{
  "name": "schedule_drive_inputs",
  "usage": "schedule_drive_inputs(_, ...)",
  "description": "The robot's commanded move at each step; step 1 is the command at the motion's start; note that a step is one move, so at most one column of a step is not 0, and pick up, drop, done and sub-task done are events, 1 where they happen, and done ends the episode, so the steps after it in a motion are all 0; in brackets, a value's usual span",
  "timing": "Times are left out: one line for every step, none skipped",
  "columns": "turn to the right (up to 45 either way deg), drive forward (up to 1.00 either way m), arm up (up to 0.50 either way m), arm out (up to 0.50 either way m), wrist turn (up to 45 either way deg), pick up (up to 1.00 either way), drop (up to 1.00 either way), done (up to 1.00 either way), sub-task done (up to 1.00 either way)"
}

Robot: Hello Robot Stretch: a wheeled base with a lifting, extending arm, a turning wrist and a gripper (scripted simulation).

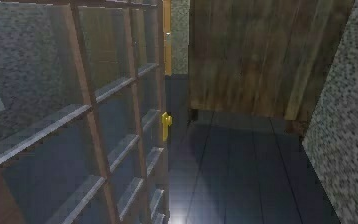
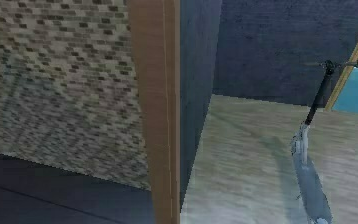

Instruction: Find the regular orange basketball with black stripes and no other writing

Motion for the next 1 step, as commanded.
schedule_drive_inputs(15.0,0.0,0.0,0.0,0.0,0.0,0.0,0.0,0.0)
